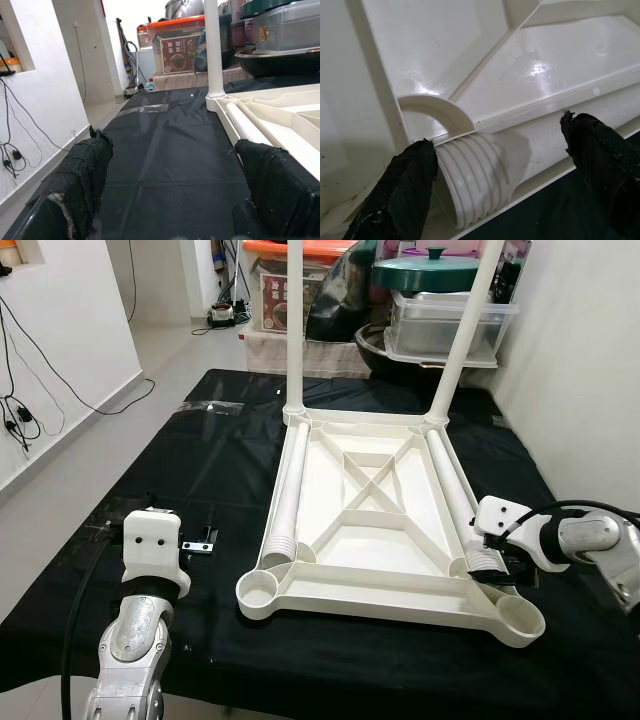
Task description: Building children table
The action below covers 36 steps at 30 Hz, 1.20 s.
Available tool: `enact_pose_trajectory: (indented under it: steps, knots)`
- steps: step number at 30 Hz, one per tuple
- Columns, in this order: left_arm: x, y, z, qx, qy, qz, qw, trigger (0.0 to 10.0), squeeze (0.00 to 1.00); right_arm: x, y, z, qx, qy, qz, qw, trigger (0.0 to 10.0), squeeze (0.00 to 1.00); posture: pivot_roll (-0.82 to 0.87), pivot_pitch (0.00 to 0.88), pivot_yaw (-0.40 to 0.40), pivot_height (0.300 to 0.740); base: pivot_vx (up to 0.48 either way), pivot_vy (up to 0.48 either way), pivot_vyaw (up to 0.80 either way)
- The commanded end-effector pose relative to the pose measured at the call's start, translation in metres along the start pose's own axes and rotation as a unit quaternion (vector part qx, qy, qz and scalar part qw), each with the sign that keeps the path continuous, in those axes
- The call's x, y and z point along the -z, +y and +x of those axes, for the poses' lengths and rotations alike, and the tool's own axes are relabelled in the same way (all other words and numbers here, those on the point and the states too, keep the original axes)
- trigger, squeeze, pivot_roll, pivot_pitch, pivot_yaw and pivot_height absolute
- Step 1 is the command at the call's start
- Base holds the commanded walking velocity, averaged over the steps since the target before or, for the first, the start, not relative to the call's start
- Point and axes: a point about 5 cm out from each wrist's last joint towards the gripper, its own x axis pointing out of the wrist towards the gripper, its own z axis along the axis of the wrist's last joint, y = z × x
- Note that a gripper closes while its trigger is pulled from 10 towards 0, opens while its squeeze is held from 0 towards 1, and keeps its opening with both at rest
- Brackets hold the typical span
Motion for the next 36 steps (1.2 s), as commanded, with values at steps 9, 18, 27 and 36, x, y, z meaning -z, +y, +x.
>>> enact_pose_trajectory:
  steps: [9, 18, 27, 36]
  knots:
    - [0.003, -0.001, -0.001, 0.003, 0.006, 0.0, 1.0, 10.0, 0.0, 0.01, -0.003, -0.006, -0.014, 0.022, 0.001, 1.0, 10.0, 0.0, 0.03, 0.0, -0.063, 0.74, 0.0, 0.0, 0.0]
    - [0.002, -0.001, 0.0, 0.003, 0.006, -0.002, 1.0, 10.0, 0.0, 0.018, -0.01, -0.013, 0.002, 0.047, -0.004, 0.999, 10.0, 0.0, 0.01, 0.0, -0.06, 0.74, 0.0, 0.0, 0.0]
    - [0.002, -0.001, 0.0, 0.002, 0.005, -0.002, 1.0, 10.0, 0.0, 0.011, -0.023, -0.003, 0.089, 0.047, 0.028, 0.995, 10.0, 0.0, 0.02, 0.0, -0.068, 0.74, 0.0, 0.0, 0.0]
    - [0.002, -0.001, 0.0, 0.0, 0.006, -0.001, 1.0, 10.0, 0.0, 0.0, -0.039, 0.006, 0.249, 0.016, 0.108, 0.962, 10.0, 0.0, 0.03, 0.0, -0.069, 0.74, 0.0, 0.0, 0.0]
